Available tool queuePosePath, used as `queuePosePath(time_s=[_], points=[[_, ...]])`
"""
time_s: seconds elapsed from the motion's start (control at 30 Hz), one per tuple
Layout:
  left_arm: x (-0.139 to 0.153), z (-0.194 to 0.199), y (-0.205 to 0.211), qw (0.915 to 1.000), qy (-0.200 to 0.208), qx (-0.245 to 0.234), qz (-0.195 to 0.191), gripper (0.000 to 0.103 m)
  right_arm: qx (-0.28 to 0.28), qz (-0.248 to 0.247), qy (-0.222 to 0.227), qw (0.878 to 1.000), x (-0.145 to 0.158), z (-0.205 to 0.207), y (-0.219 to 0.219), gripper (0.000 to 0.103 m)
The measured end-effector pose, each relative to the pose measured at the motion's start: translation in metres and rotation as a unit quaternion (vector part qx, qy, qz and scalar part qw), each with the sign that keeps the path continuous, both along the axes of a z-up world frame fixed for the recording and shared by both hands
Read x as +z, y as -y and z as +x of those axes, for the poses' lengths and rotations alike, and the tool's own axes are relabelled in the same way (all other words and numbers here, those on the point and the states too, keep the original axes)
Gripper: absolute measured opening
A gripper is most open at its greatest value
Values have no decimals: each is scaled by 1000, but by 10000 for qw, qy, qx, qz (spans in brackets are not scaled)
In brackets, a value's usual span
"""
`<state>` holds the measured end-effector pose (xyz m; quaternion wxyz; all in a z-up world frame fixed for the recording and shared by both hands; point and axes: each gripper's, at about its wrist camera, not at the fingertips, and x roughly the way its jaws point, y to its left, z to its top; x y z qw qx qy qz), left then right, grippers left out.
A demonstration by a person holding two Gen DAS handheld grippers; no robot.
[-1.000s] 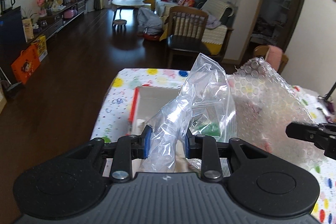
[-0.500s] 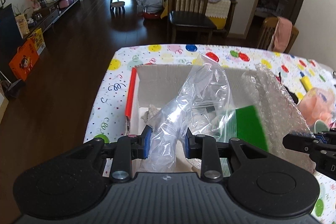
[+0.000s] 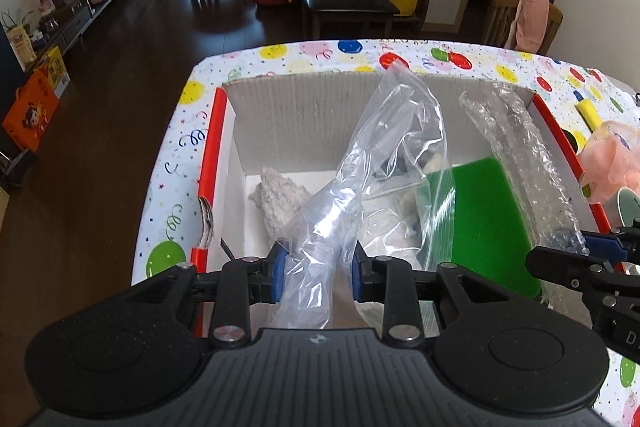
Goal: Organize soft objects
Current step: 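Carry the plastic bag and bubble wrap into the red box and release both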
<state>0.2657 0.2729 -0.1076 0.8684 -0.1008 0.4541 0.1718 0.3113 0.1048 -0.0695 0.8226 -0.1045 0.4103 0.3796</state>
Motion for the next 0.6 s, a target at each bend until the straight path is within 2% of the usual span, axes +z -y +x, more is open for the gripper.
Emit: queuePosePath(time_s=[0.03,0.07,0.1,0.17,0.37,0.6], points=[[-1,0,0,10000,-15,-10,-31,32,11,-10,27,10000,0,-2,0,23],[-1,-1,0,10000,-24,-11,-37,40,26,-13,46,10000,0,-2,0,25],[-2,-1,0,10000,-24,-11,-29,55,39,-19,67,10000,1,-2,-1,27],[-2,-3,0,10000,-19,-16,-35,68,61,-39,117,9999,1,-2,-3,29],[5,-9,4,9998,148,-136,-25,68,117,-12,182,9998,5,-5,-3,40],[20,-21,12,9989,335,-325,-89,71,180,136,341,9992,17,-13,4,59]])
